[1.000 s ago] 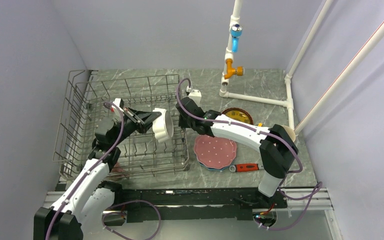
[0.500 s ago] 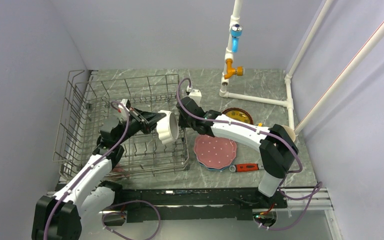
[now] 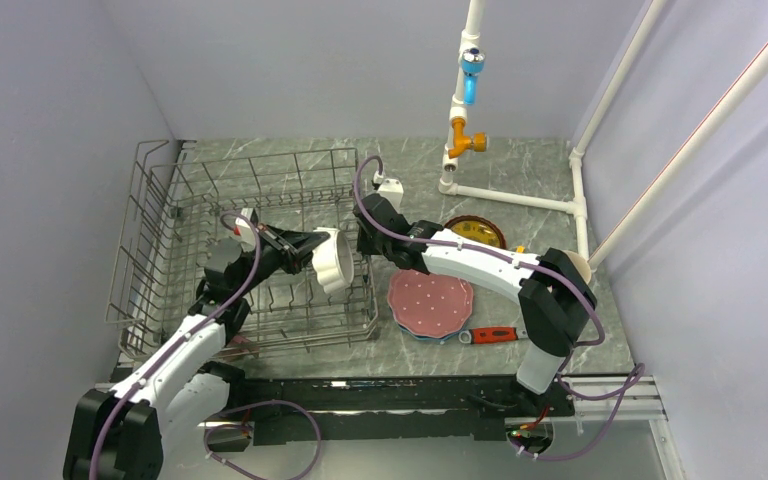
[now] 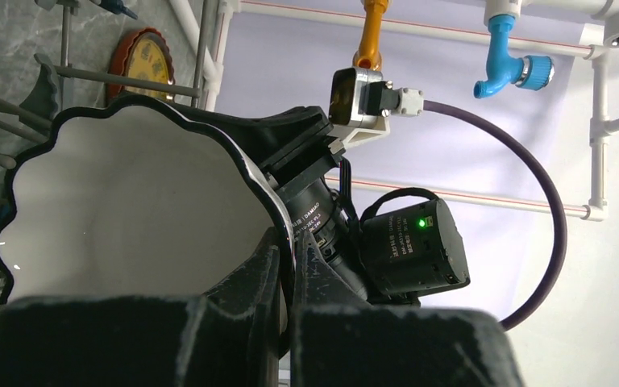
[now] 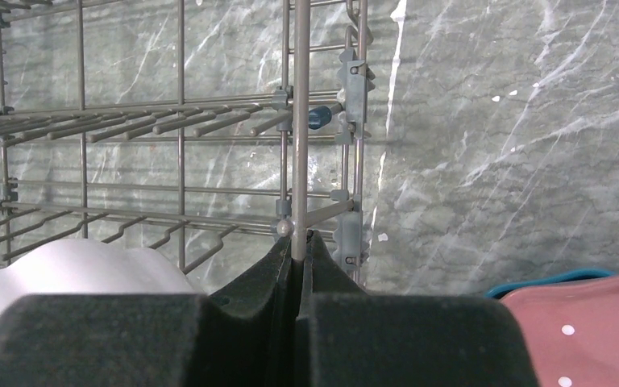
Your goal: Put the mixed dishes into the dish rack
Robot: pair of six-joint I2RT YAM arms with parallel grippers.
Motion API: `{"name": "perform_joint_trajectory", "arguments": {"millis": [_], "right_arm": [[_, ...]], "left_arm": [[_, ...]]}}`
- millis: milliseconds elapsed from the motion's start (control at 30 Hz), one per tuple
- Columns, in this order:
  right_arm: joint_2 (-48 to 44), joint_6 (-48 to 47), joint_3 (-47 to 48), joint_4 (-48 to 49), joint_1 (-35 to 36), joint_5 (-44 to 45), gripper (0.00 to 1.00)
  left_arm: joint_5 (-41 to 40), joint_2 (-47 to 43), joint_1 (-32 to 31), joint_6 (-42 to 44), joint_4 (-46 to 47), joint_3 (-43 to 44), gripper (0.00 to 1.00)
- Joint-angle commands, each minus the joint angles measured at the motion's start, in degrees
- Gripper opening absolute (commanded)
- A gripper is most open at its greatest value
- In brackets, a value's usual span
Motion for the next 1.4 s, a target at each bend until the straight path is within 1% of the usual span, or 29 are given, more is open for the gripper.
{"name": "perform_joint_trajectory", "arguments": {"millis": [0,100,200,267,400,500,633,700,833,933,967,1000,1133,1233,1367], "right_arm": [[-1.92,0.36,0.11,6.17,0.22,-1.62,0.00],[-2.05,0.44,-0.15,6.38,0.20,-1.66,0.00],[-1.93,0.34,-0.14,6.61,0.19,-1.86,0.00],[-1.80,0.39,0.15,6.41,0.18,-2.00,0.00],[-1.97,0.39,-0.25,6.71,0.17,-1.93,0.00],[-1.89,0.48,-0.16,6.53,0.22,-2.00,0.00],[-1.95,0.48,-0.18,6.71,0.14,-2.08,0.00],[-1.76,0.56,0.01,6.73,0.16,-2.27,0.00],[-1.73,0.57,0.13,6.61,0.21,-2.43,0.00],[-1.95,0.54,-0.19,6.73,0.13,-2.29,0.00],[-1.95,0.56,-0.19,6.71,0.09,-2.25,0.00],[-1.95,0.45,-0.17,6.70,0.12,-2.27,0.00],[-1.62,0.48,0.06,6.63,0.14,-2.54,0.00],[-1.28,0.48,0.36,6.39,0.11,-2.67,0.00],[-1.68,0.22,0.08,6.44,0.15,-2.42,0.00]], "left_arm": [[-2.88,-3.35,-0.14,0.31,4.93,-0.21,0.00],[-5.76,-5.11,-0.18,1.77,2.15,-0.83,0.00],[-5.37,-3.85,-0.18,0.26,4.62,-1.76,0.00],[-6.13,-3.86,-0.15,-0.11,4.71,-2.47,0.00],[-8.30,-5.33,-0.18,0.85,1.03,-2.45,0.00],[-10.23,-6.89,-0.18,1.51,-3.41,-2.17,0.00],[-10.86,-7.30,-0.18,1.89,-7.30,-1.68,0.00],[-10.45,-6.95,-0.18,1.41,-7.49,-2.05,0.08],[-10.90,-7.61,-0.12,0.32,-5.54,-4.42,0.16],[-11.84,-8.89,-0.09,1.86,-8.89,-3.92,0.22],[-12.24,-9.27,-0.09,2.23,-9.72,-3.73,0.27],[-12.60,-9.41,-0.09,2.45,-10.23,-3.63,0.35],[-11.71,-8.87,-0.08,3.45,-11.31,-2.95,0.48],[-11.42,-8.87,-0.07,4.97,-13.17,-2.10,0.52],[-13.06,-9.82,-0.08,10.87,-19.49,0.99,0.63]]}}
